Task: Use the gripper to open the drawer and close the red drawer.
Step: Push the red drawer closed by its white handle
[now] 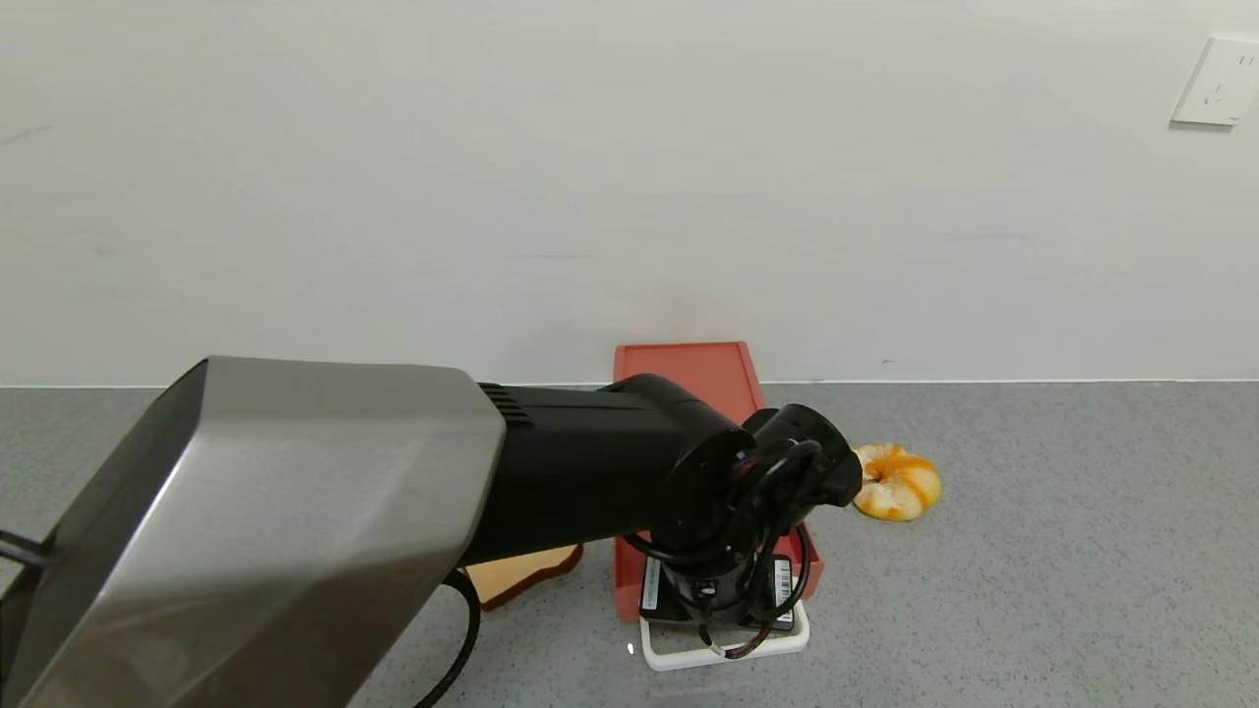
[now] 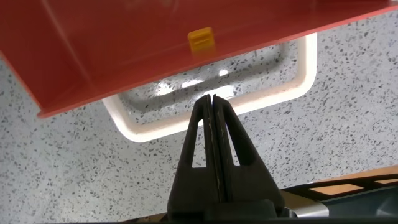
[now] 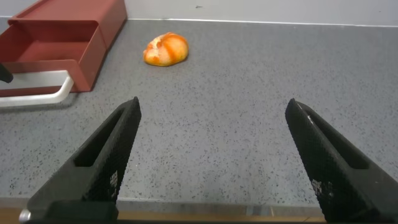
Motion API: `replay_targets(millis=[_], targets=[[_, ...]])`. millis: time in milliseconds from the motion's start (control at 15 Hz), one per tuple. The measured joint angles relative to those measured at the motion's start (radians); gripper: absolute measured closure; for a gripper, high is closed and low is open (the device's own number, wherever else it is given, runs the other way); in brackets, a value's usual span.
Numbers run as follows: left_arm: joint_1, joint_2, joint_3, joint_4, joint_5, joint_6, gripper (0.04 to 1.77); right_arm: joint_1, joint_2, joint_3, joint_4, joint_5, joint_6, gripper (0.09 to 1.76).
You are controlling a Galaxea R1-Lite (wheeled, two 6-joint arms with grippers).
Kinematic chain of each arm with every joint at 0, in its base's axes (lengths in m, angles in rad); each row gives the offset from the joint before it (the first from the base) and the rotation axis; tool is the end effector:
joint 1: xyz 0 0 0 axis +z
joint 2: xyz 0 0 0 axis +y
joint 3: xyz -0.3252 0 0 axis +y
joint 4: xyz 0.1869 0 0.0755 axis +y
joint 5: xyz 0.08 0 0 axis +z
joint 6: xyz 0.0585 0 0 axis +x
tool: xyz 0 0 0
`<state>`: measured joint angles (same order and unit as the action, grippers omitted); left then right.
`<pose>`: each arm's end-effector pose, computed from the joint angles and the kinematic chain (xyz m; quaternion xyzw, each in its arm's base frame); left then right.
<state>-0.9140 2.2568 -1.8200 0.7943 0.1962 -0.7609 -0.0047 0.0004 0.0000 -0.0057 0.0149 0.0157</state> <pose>0.2857 -0.3518 0.1115 -0.0013 0.5621 -0.0841 0.8228 0.0002 0.0009 0.0763 0.0078 -0.0026 0.0051 1.0000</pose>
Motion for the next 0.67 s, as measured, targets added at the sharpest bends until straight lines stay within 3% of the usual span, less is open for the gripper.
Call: replay_targets(millis=[267, 667], targets=[[0.004, -0.003, 0.004, 0.008, 0.069, -0.026, 1.70, 0.000, 0.000, 0.000, 0.000, 0.000, 0.000, 0.14], [0.027, 0.001, 0.005, 0.064, 0.121, -0.044, 1.70, 0.000, 0.000, 0.000, 0.000, 0.000, 0.000, 0.14]])
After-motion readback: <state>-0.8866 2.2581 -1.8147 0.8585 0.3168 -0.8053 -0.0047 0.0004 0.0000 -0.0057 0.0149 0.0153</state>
